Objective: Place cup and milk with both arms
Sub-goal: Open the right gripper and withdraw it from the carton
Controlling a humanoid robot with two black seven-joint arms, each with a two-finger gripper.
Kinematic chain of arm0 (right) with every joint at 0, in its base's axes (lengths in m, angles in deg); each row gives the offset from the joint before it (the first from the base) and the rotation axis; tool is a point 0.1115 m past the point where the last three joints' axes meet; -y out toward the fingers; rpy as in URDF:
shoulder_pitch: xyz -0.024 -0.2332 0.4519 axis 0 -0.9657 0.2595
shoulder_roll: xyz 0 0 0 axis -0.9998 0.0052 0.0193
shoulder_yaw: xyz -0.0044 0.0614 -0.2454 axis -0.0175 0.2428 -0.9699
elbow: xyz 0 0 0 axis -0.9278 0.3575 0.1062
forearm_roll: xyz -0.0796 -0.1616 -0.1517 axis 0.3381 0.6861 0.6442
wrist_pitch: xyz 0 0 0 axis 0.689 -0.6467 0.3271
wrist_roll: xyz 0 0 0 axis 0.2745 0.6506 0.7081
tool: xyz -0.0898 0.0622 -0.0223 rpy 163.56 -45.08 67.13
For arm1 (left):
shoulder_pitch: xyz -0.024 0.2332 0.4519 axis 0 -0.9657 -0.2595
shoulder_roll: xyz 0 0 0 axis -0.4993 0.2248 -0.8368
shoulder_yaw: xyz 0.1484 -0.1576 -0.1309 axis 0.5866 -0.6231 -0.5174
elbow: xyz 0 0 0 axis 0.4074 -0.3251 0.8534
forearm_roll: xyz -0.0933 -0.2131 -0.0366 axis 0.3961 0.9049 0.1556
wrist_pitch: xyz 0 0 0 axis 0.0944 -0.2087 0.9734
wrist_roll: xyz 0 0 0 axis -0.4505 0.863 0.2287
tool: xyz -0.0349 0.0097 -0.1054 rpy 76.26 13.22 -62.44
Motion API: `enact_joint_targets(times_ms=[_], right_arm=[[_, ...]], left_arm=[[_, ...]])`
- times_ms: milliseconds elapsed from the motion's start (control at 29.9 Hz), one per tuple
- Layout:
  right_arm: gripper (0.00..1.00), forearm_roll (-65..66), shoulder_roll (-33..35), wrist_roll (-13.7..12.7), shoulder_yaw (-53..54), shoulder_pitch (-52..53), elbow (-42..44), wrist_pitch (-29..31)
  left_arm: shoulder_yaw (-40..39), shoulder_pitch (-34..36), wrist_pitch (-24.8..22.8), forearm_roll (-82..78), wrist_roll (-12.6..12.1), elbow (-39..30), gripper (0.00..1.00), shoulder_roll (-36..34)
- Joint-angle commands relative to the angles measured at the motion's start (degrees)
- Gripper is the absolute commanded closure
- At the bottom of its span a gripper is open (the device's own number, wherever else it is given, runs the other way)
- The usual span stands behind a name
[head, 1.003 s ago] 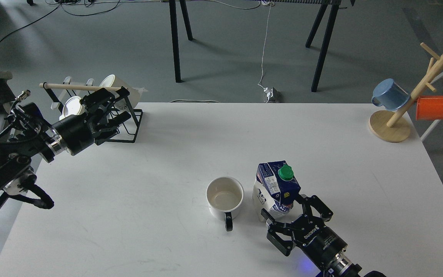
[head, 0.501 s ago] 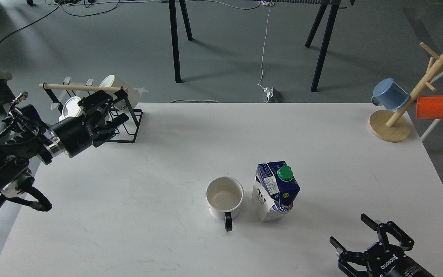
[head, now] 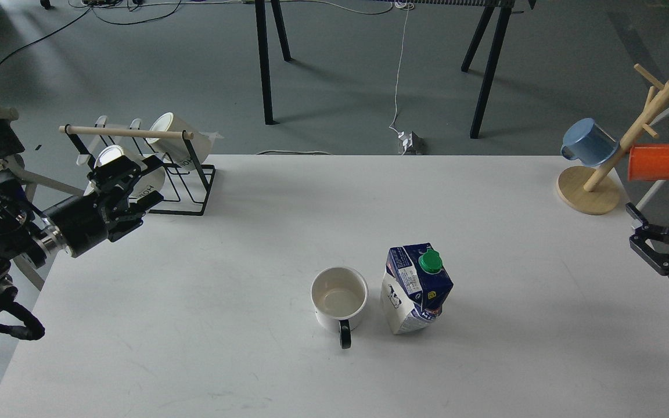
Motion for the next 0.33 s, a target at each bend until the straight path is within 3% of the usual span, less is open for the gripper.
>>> enact_joint_targets(times_ms=[0, 301], right_arm=[[0.0, -0.06, 0.05, -0.04, -4.43, 5.26, 3.55, 0.0], [0.0, 0.38, -0.57, 0.13, -5.84, 5.36, 4.7, 0.0]], left_arm=[[-0.09, -0.31, 0.0, 1.49, 0.0, 0.0, 0.11, -0.38], [-1.58, 0.13, 0.0, 4.31, 0.0, 0.0, 0.08, -1.79]])
